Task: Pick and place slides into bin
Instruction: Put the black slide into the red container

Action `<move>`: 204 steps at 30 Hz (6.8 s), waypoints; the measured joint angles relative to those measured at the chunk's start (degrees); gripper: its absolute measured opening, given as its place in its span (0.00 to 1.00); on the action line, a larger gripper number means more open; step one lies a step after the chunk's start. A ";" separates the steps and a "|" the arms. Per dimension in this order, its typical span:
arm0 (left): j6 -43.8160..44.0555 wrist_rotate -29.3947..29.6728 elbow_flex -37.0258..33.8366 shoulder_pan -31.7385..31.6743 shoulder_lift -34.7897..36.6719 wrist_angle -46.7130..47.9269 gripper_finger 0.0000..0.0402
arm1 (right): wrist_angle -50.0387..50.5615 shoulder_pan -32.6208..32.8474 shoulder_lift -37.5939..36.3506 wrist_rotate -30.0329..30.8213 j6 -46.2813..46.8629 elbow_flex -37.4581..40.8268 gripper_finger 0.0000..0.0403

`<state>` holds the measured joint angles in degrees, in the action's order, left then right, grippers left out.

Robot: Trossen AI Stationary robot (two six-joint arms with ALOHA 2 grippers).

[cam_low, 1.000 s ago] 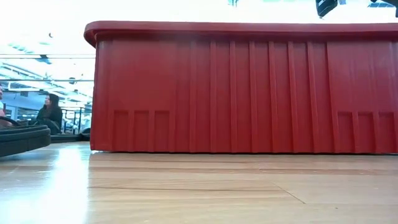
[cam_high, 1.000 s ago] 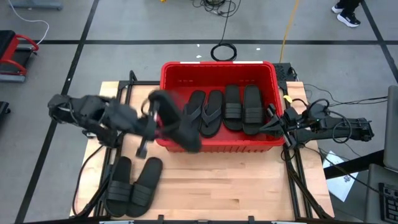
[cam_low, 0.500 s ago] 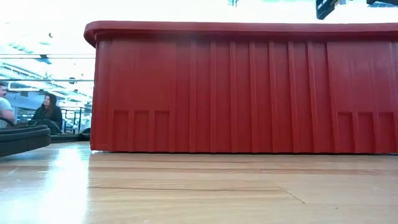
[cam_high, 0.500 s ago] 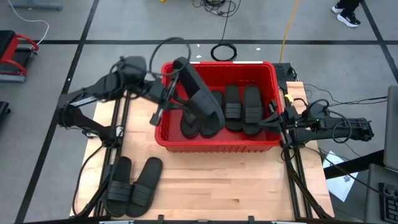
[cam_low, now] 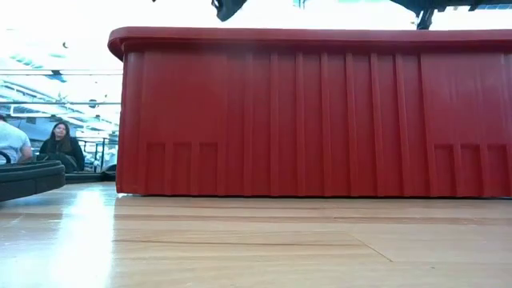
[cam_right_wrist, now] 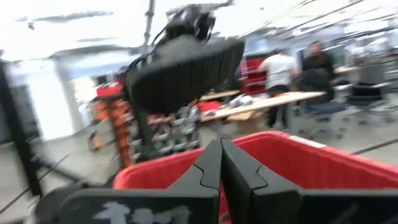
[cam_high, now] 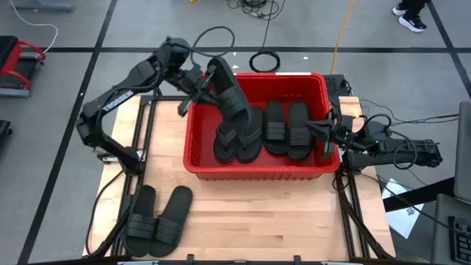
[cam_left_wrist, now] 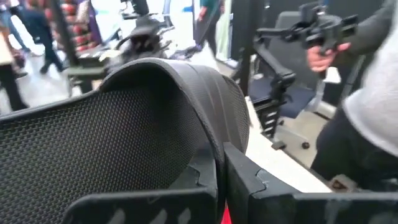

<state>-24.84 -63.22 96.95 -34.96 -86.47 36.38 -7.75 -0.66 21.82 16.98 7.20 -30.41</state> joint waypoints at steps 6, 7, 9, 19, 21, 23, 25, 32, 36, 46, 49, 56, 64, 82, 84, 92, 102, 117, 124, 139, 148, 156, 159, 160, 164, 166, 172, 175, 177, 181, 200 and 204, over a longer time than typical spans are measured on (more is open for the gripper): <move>-4.38 0.67 1.62 -1.26 -7.28 1.38 0.00 | -4.74 -0.01 -0.02 5.07 -2.23 0.00 0.00; -5.17 1.65 3.14 -1.22 -8.65 2.05 0.00 | -5.05 -0.01 -0.02 5.50 -2.99 0.00 0.00; -6.59 4.48 7.47 -0.58 -11.81 4.23 0.00 | -5.09 -0.01 -0.04 5.73 -3.52 0.00 0.00; -10.90 8.28 30.92 2.89 -28.28 15.18 0.00 | -4.63 -0.01 -0.02 5.76 -5.32 0.00 0.00; -9.84 7.87 33.18 3.45 -30.54 14.97 0.00 | -4.63 -0.01 -0.02 5.81 -6.51 0.00 0.00; -8.56 7.24 34.20 4.41 -32.56 15.13 0.00 | -4.63 -0.01 -0.02 5.85 -7.04 0.00 0.00; -8.39 6.85 34.25 5.42 -33.94 15.67 0.00 | -4.46 -0.01 -0.04 5.83 -7.50 0.00 0.00; -11.48 12.21 34.33 8.59 -38.45 19.62 0.00 | -3.53 -0.01 -0.04 5.78 -7.90 0.00 0.00; -14.18 16.54 34.29 8.90 -40.29 20.74 0.00 | -3.16 -0.01 -0.04 5.57 -7.91 0.00 0.00; -27.34 29.60 34.32 9.56 -41.91 26.34 0.00 | -2.60 -0.01 -0.02 5.56 -7.48 0.00 0.00; -30.85 31.65 34.32 10.17 -42.70 26.47 0.00 | -2.34 -0.01 0.00 5.58 -7.46 0.00 0.00; -31.64 27.04 34.34 11.75 -43.67 23.04 0.00 | -2.14 -0.01 0.00 5.65 -6.17 0.00 0.00; -32.03 27.44 34.29 12.46 -46.42 18.83 0.00 | -2.23 -0.01 -0.02 5.74 -6.17 0.00 0.00; -31.37 24.56 34.29 11.98 -50.81 15.19 0.00 | -2.10 -0.01 -0.02 5.72 -4.90 0.00 0.00; -30.39 21.50 34.18 11.73 -50.96 15.57 0.00 | -2.10 -0.01 -0.02 5.72 -4.90 0.00 0.00; -27.50 17.19 34.25 11.35 -51.82 13.38 0.00 | -2.10 -0.01 -0.02 5.50 -4.73 0.00 0.00; -23.32 16.77 34.23 10.89 -54.06 9.85 0.00 | -2.32 -0.01 -0.02 5.45 -2.73 0.00 0.00; -16.58 16.27 34.25 10.98 -54.04 11.67 0.00 | -2.75 -0.01 -0.04 5.43 -1.88 0.00 0.00; -19.07 14.03 34.25 11.00 -54.04 14.96 0.00 | -3.18 0.01 -0.02 5.43 -1.87 0.00 0.00; -13.95 14.74 34.29 10.76 -55.83 14.31 0.00 | -4.94 -0.01 -0.04 5.41 -1.86 0.02 0.00; -14.25 18.94 34.32 11.74 -55.85 13.82 0.00 | -4.92 -0.01 -0.04 5.39 -1.85 0.02 0.00; -18.78 24.30 34.36 12.35 -55.83 12.34 0.01 | -4.91 -0.01 -0.04 5.39 -1.85 0.02 0.00; -16.78 27.25 34.36 12.42 -55.55 9.83 0.05 | -4.89 -0.01 -0.04 5.39 -1.85 0.02 0.00; -16.22 27.66 34.36 12.42 -55.55 9.02 0.07 | -4.89 -0.01 -0.04 5.39 -1.84 0.02 0.00; -13.94 28.84 34.36 12.41 -55.27 7.59 0.16 | -4.89 -0.01 -0.04 5.34 -1.86 0.02 0.00; -12.42 28.85 34.36 12.31 -55.22 7.28 0.21 | -4.89 -0.01 -0.04 5.34 -1.86 0.02 0.00; -9.51 29.48 34.36 12.49 -55.00 7.22 0.34 | -4.87 -0.01 -0.04 5.34 -1.86 0.02 0.00; -9.63 31.39 34.27 13.04 -54.25 7.07 0.39 | -4.87 -0.01 -0.03 5.34 -1.86 0.02 0.00; -10.10 33.33 34.37 13.46 -53.49 6.53 0.41 | -4.85 -0.01 -0.02 5.34 -1.86 0.02 0.00; -10.76 34.89 34.58 13.47 -51.87 6.38 0.43 | -4.68 -0.01 0.00 5.37 -1.86 0.02 0.00; -15.00 44.83 34.57 14.90 -27.84 7.24 0.31 | -2.35 0.02 -0.02 5.23 -3.06 0.02 0.00; -15.68 34.48 34.62 14.15 -18.78 7.42 0.11 | -2.79 -0.01 -0.04 1.27 -5.97 0.02 0.00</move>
<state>-40.52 -28.74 131.57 -20.82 -105.25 43.80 -10.54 -0.67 21.78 18.25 1.23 -30.39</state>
